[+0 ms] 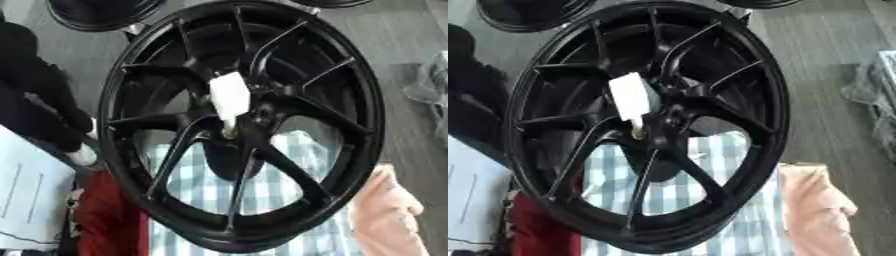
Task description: Pull the pin out of the wheel hub.
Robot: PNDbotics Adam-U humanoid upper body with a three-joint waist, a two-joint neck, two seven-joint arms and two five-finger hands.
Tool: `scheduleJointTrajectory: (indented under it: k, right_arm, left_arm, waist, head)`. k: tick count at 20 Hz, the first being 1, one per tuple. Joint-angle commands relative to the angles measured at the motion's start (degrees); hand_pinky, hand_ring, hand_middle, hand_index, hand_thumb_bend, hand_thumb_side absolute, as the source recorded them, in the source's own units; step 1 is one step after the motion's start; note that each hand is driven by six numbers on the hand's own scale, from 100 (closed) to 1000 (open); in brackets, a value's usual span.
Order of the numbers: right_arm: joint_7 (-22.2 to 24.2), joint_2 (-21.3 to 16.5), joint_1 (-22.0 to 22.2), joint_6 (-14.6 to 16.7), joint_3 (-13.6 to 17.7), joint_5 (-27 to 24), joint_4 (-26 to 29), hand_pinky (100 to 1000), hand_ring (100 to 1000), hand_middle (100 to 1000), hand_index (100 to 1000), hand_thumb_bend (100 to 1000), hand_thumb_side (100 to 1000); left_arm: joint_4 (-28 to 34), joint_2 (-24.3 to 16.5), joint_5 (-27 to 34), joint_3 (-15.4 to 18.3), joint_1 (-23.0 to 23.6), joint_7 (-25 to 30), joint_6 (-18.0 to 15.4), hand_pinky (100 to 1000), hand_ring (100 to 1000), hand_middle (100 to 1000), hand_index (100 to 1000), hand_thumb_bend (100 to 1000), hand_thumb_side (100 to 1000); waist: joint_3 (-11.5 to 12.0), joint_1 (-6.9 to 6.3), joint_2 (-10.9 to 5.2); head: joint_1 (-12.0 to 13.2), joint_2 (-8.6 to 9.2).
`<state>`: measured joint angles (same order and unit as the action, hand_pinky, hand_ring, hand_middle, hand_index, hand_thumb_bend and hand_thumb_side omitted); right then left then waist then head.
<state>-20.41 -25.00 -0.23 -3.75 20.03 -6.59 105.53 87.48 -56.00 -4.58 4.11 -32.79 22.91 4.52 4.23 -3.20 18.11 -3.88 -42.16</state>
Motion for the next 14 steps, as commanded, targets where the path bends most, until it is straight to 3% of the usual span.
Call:
scheduleJointTrajectory:
  k: [1, 3, 6, 7, 8, 14]
  right_arm:
    - [0.09, -1.18, -0.11, 0.06, 0.19, 0.24, 1.44, 729, 626, 590, 818, 100, 523]
    - [0.13, -1.06, -0.17, 0.08, 0.13, 0.17, 1.44, 728, 626, 590, 818, 100, 523]
    - [0.18, -0.78, -0.42, 0.14, 0.05, -0.03, 1.42, 728, 626, 590, 818, 100, 523]
    - [0.16, -0.70, -0.49, 0.18, 0.06, -0.11, 1.42, 728, 626, 590, 818, 100, 523]
    - [0.09, -0.61, -0.55, 0.21, 0.10, -0.18, 1.42, 728, 625, 590, 817, 100, 523]
    - [-0.19, -0.09, -0.88, 0.46, 0.06, -0.55, 1.43, 727, 624, 589, 817, 100, 523]
  left_arm:
    - [3.04, 0.86, 15.95, 1.12, -1.22, -6.81, 2.06, 754, 663, 567, 735, 100, 635]
    - [5.45, 4.48, 26.66, 0.97, -1.87, -11.23, 2.36, 745, 650, 565, 726, 100, 633]
    - [10.21, 10.77, 36.85, 0.75, -1.90, -15.20, 2.61, 751, 665, 587, 731, 100, 645]
    - [11.38, 12.60, 38.70, 0.76, -1.72, -15.81, 2.81, 754, 671, 594, 733, 100, 500]
    - [12.16, 14.56, 40.23, 0.80, -1.54, -16.23, 3.08, 757, 674, 600, 735, 100, 666]
    - [13.47, 25.60, 41.54, 0.81, -0.37, -15.34, 3.24, 770, 693, 630, 760, 148, 693]
  waist:
    - [0.04, 0.19, -0.97]
    - [-0.06, 0.38, -0.99]
    - [-0.31, 0.74, -0.93]
    - [-0.36, 0.84, -0.90]
    - [-0.40, 0.95, -0.87]
    - [-0.55, 1.72, -0.61]
  head:
    - [0.31, 0.50]
    - [0.53, 0.56]
    - [0.93, 0.69]
    - [0.99, 0.72]
    - [1.11, 0.74]
    - [1.83, 0.90]
